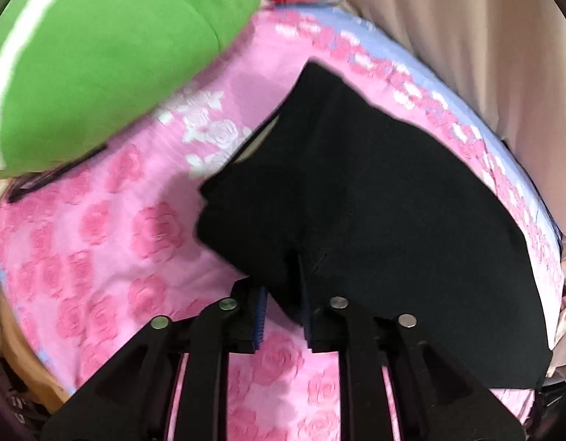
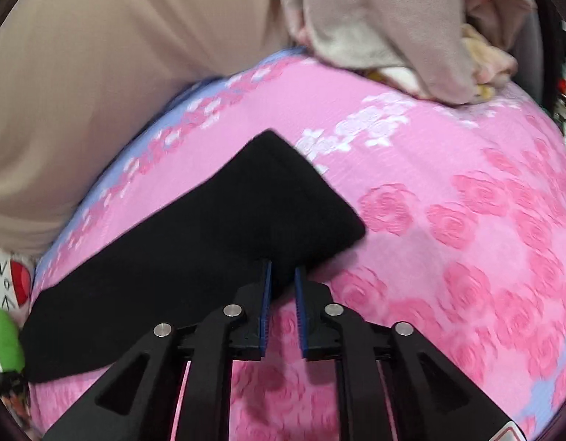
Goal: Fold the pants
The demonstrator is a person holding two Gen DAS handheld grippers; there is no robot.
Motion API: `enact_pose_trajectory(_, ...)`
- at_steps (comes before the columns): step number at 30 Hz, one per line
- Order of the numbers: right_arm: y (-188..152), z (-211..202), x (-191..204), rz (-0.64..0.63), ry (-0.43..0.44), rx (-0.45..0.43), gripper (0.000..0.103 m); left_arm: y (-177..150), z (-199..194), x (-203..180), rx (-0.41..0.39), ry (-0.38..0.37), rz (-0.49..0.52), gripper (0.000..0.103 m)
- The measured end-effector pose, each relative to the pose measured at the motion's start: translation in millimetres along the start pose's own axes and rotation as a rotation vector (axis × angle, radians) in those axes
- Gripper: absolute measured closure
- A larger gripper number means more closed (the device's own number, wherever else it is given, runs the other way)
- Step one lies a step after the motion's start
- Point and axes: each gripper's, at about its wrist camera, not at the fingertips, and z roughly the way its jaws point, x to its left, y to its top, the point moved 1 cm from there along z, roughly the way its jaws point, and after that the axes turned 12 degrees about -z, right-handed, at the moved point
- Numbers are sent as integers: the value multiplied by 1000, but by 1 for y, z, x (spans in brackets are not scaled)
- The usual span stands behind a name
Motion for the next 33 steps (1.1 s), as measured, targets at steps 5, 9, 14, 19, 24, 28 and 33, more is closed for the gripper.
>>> enact_pose_trajectory(5,12,-49,44,-150,-132,-146,78,-1,-65,21,-258,166,-89,52)
enact_pose_trajectory(9,31,-39,150,-360,114,-122,65,-7,-83,-22,-251,-7,4,44)
enact_pose_trajectory(14,34,26,330,-521,577,51,62,-33,-35,-94,-170,-40,200,26)
enact_pose_trajectory(19,29,100,475,-668,625,179,62,-56,8,-107,-116,-34,256,26)
enact_pose_trajectory(24,5,164,553,-816,544,309,72,-73,20,-98,-136,6,292,25)
enact_pose_trajectory(28,-9,171,583,-947,460,227,89,-70,33,-93,-183,60,309,17)
enact_pose_trajectory(33,17,153,568,-838,375,74,82,-68,30,-99,-232,102,317,18)
